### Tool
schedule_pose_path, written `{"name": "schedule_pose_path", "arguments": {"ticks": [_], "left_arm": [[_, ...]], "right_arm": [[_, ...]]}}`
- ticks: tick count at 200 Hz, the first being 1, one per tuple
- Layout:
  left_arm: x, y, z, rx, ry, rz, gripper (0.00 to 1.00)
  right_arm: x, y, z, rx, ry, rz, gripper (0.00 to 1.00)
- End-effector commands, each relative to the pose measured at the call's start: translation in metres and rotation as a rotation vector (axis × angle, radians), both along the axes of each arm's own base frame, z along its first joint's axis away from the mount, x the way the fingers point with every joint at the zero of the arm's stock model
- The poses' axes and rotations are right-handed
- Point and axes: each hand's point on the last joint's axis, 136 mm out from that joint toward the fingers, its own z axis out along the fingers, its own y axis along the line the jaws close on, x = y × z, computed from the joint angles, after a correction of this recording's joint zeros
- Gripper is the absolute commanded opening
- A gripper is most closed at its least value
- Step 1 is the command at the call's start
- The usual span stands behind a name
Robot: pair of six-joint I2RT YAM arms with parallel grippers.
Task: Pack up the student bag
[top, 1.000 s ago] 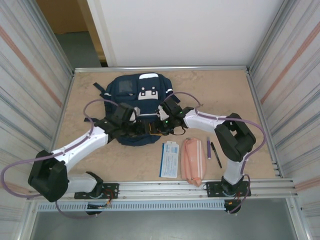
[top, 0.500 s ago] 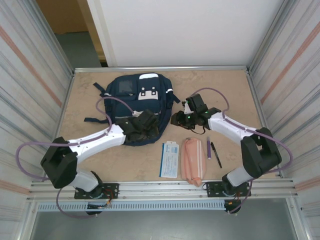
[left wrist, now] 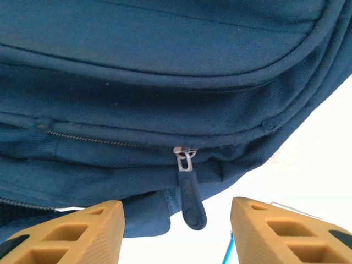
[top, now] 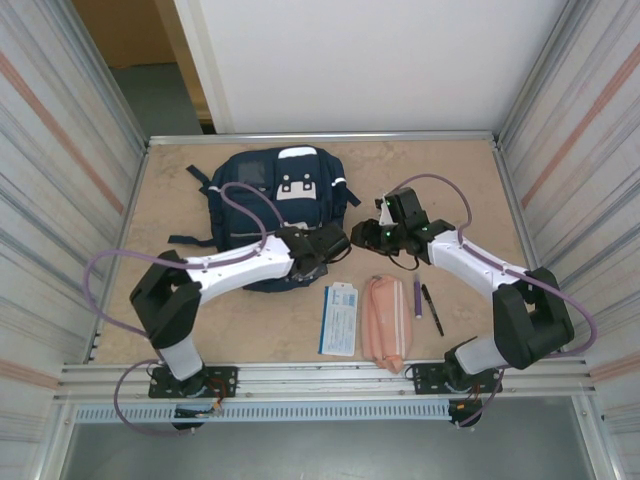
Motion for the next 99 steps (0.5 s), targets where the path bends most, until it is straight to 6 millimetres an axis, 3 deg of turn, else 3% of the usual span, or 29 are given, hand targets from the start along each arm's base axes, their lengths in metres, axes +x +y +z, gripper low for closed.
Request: {"name": "schedule_pose_path", "arguments": {"ticks": [1,22,43,79,99], "left_arm": [[0.002,0.006,0.002,0.093,-0.008,0.045,0.51],[0.002,0.009,-0.009,0.129,0.000,0.067,0.46],[0.000,0.015,-0.018,0.151,0.015,0.089,0.30],[0.001,0.011,-0.017,0.143,0.013,0.056,0.07],[0.004,0.008,-0.010,0.121,-0.008,0.016,0.00]], "right_arm": [[0.000,-0.003,0.007,0.009,-0.039,0.011,0.43],[0.000,-0.006,0.007,0.018,-0.035,0.007,0.43],[0.001,-0.009,0.010,0.024,-0.041,0.001,0.43],[0.000,-0.014,0.015,0.018,-0.053,0.000,0.43],[-0.001,-0.011,0.015,0.022,-0.053,0.010,0.43]]}}
